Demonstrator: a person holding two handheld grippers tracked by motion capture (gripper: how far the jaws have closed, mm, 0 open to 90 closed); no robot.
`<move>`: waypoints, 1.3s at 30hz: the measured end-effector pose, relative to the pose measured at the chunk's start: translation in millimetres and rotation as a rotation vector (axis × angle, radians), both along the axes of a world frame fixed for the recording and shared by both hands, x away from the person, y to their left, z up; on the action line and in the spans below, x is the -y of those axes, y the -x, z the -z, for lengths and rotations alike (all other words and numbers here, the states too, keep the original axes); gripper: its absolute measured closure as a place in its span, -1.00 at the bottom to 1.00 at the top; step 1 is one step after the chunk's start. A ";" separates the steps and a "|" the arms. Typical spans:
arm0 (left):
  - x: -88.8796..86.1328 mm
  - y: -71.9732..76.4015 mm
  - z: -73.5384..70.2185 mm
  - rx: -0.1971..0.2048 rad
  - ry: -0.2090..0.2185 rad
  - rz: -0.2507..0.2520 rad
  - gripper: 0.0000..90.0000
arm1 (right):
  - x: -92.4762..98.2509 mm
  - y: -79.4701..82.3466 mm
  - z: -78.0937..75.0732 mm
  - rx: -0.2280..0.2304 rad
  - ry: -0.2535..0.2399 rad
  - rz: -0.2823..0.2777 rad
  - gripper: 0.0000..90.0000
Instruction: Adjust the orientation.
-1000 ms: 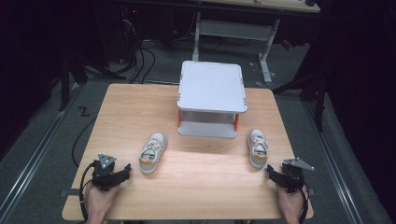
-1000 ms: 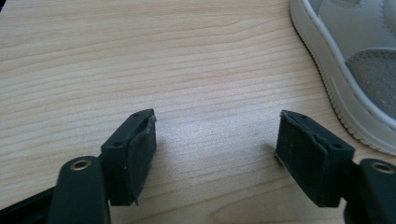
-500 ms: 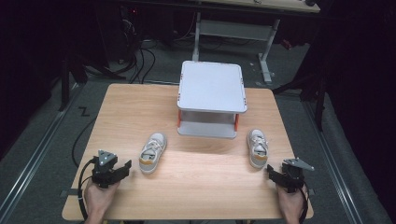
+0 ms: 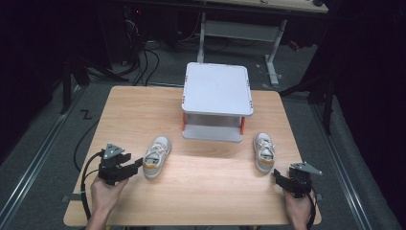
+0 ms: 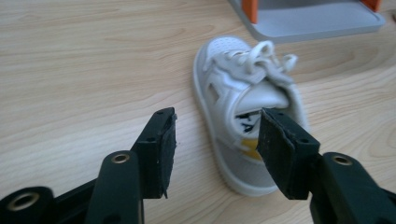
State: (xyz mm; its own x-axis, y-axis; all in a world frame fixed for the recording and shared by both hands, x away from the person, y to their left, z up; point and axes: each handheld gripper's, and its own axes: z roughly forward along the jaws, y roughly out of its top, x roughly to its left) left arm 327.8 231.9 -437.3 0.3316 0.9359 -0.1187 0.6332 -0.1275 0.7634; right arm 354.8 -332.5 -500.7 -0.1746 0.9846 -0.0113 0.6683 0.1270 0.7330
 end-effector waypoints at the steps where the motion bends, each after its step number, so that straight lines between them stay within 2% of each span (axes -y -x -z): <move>1: 4.7 -6.0 -1.8 -0.007 -0.017 0.011 0.12 | 0.1 0.0 0.0 0.000 0.000 -0.002 -0.23; 4: 8.8 -11.5 -1.8 -0.021 -0.037 0.015 0.16 | 0.0 0.0 0.0 0.000 0.000 -0.001 -0.23; 5: 11.6 -16.9 -0.3 -0.039 -0.064 0.019 0.18 | 0.0 0.0 0.0 0.000 -0.001 -0.002 -0.23; 8: 15.0 -22.3 3.9 -0.062 -0.089 0.017 0.20 | 0.0 0.0 0.0 0.000 -0.001 -0.002 -0.23; 14: 16.0 -29.0 9.4 -0.080 -0.107 0.019 0.33 | 0.2 -0.1 0.0 0.001 0.001 -0.005 -0.23; 17: 15.2 -30.4 9.6 -0.082 -0.109 0.037 0.36 | 0.1 -0.1 0.0 0.001 0.002 -0.005 -0.23; 19: 15.8 -30.5 9.2 -0.081 -0.117 0.042 0.36 | 0.4 -0.3 0.1 0.003 0.004 -0.009 -0.23; 20: 18.6 -30.5 7.6 -0.071 -0.157 0.059 0.36 | 0.1 -0.2 0.1 0.002 0.003 -0.006 -0.23; 21: 20.6 -30.5 7.0 -0.067 -0.166 0.062 0.35 | 0.1 -0.2 0.1 0.002 0.003 -0.006 -0.23; 24: 22.0 -32.8 6.3 -0.070 -0.163 0.078 0.20 | 0.3 -0.3 0.1 0.003 0.004 -0.008 -0.23; 25: 25.5 -36.1 7.8 -0.089 -0.159 0.098 0.18 | 0.1 -0.2 0.0 0.002 0.002 -0.006 -0.23; 26: 27.6 -36.8 8.6 -0.089 -0.170 0.097 0.19 | 0.1 -0.1 0.1 0.002 0.002 -0.006 -0.23; 28: 30.2 -38.8 9.9 -0.094 -0.183 0.099 0.29 | 0.2 -0.1 0.1 0.002 0.002 -0.006 -0.23; 29: 32.5 -41.9 13.2 -0.105 -0.177 0.084 0.34 | 0.2 -0.1 0.0 0.001 0.002 -0.005 -0.23; 32: 32.5 -42.8 13.5 -0.106 -0.167 0.066 0.49 | 0.0 0.0 0.0 0.000 -0.001 -0.003 -0.23; 35: 31.7 -40.5 11.7 -0.090 -0.199 0.059 0.63 | 0.2 -0.1 0.0 0.001 0.001 -0.006 -0.23; 39: 32.1 -39.5 10.4 -0.078 -0.185 0.057 0.78 | 0.4 -0.3 0.1 0.003 0.003 -0.010 -0.23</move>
